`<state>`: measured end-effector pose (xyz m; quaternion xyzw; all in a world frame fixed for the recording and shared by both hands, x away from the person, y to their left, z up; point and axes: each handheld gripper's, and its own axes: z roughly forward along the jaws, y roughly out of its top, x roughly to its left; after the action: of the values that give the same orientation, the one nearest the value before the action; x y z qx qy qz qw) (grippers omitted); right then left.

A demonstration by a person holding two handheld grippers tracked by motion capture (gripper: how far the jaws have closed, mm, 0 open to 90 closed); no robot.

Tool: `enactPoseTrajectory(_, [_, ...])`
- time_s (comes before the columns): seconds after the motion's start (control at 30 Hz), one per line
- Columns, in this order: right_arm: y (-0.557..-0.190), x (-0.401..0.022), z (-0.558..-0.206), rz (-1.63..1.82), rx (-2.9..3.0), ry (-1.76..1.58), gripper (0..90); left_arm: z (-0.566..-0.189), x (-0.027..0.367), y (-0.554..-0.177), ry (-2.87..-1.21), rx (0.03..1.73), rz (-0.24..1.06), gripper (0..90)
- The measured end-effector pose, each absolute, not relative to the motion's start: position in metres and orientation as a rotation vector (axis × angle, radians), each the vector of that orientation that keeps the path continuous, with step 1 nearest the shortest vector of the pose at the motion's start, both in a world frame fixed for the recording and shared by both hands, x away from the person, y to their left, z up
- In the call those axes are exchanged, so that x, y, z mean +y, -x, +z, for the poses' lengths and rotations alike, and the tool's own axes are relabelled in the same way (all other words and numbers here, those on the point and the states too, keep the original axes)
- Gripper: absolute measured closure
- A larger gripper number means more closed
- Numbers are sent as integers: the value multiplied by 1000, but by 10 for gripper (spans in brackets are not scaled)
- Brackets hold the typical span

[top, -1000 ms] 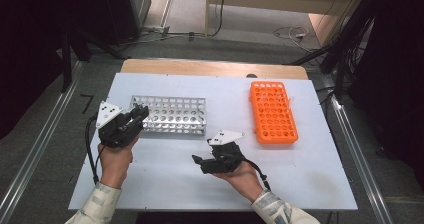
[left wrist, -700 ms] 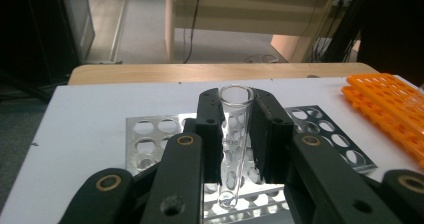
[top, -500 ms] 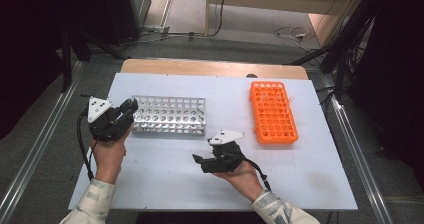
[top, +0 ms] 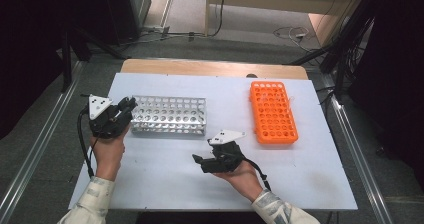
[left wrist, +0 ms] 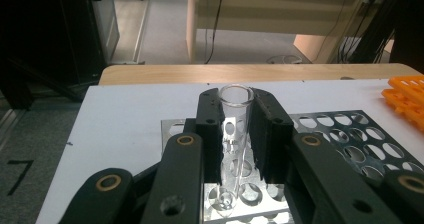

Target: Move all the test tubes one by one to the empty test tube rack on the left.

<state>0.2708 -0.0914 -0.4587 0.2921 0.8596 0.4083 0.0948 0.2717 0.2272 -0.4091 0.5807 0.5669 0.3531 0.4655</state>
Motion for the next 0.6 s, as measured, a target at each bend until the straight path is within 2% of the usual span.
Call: enactPoseTrajectory(0.6, [-271,-91,-460,1203,2561,-859,266,-426,222,-280,-1490,1409,882,751])
